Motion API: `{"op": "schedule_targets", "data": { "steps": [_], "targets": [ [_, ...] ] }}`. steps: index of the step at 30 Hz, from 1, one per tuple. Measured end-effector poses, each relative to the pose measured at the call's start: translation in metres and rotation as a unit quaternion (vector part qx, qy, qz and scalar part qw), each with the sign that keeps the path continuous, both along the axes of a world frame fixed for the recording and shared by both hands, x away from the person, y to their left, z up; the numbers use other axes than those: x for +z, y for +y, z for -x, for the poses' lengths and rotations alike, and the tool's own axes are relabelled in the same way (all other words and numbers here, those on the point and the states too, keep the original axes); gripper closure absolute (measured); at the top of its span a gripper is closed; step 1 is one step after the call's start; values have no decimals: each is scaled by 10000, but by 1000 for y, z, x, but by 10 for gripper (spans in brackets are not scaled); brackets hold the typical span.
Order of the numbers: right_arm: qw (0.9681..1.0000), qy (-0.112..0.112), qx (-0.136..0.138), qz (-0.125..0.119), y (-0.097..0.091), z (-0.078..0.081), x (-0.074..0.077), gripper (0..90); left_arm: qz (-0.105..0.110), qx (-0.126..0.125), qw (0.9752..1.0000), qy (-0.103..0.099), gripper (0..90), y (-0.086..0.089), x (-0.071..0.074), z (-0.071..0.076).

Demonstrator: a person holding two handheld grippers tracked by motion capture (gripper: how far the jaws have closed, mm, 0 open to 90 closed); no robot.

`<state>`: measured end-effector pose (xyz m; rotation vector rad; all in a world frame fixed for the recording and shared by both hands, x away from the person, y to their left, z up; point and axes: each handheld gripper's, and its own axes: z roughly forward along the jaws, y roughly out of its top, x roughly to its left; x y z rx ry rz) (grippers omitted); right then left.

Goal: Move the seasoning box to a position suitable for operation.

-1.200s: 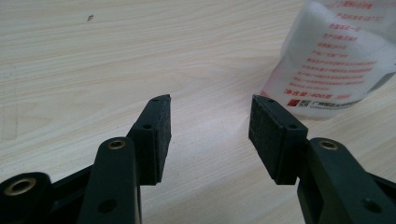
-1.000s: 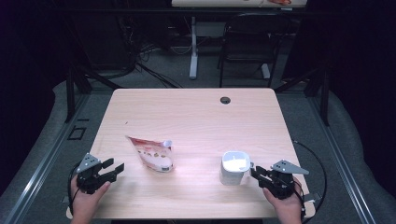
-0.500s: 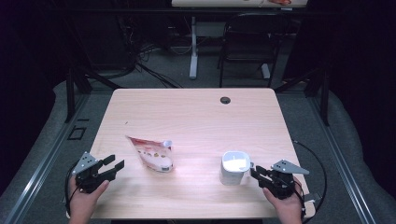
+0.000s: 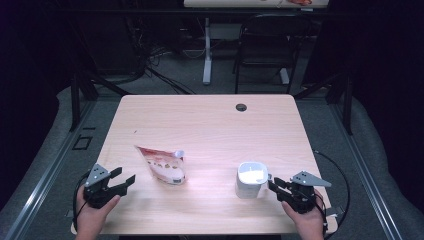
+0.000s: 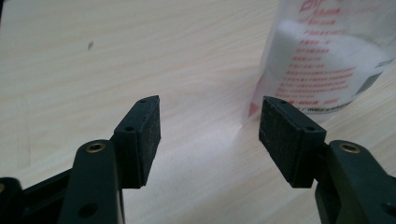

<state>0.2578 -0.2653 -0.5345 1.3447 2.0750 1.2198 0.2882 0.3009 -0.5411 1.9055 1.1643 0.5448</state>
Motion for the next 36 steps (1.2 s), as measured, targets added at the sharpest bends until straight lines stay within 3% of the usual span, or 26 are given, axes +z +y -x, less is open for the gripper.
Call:
{"op": "schedule_targets", "data": {
  "steps": [1, 8, 9, 11, 12, 13, 14, 16, 18, 19, 21, 22, 24, 28, 32, 36],
  "targets": [
    [10000, -44, -1, -30, -1, 0, 1, 687, 58, 92, 9999, 57, 270, 1, -1, -1],
    [9994, -214, -136, -241, -9, 4, 7, 682, 122, 432, 9989, -138, 261, 4, 2, -2],
    [9993, -216, -145, -256, -10, 5, 8, 681, 173, 394, 9990, -144, 258, 4, 2, -2],
    [9991, -259, -175, -288, -12, 6, 9, 679, 230, 228, 9993, -185, 126, 4, 3, -2],
    [9991, -256, -190, -268, -14, 6, 10, 679, 94, 316, 9992, -230, 170, 2, 4, -1],
    [9990, -277, -200, -286, -14, 7, 11, 677, 46, 403, 9989, -242, 276, 1, 4, -2],
    [9988, -305, -223, -302, -14, 7, 11, 675, 71, 449, 9986, -259, 287, 0, 4, -2],
    [9988, -325, -231, -295, -15, 6, 12, 673, 96, 567, 9980, -264, 219, 0, 3, -4],
    [9989, -312, -220, -271, -15, 6, 12, 668, 55, 663, 9975, -242, 230, -1, 2, -5],
    [9989, -318, -220, -265, -15, 6, 12, 666, 57, 586, 9981, -197, 230, -1, 2, -5],
    [9988, -339, -228, -265, -15, 5, 13, 661, -57, 326, 9992, -227, 134, -2, 1, -5],
    [9988, -352, -240, -241, -15, 5, 14, 655, -171, 322, 9990, -273, 190, -3, 2, -4],
    [9987, -375, -258, -247, -15, 4, 14, 653, -283, 287, 9987, -298, 178, -5, 2, -3],
    [9982, -467, -291, -249, -14, 4, 21, 644, -275, 322, 9986, -304, 157, -5, 2, -4],
    [9968, -631, -296, -383, -12, 3, 35, 641, -131, 393, 9988, -247, 156, 0, 1, -3],
    [9967, -692, -251, -335, -8, 0, 45, 647, -38, 342, 9993, -113, 154, 4, 1, -4]
  ]
}}
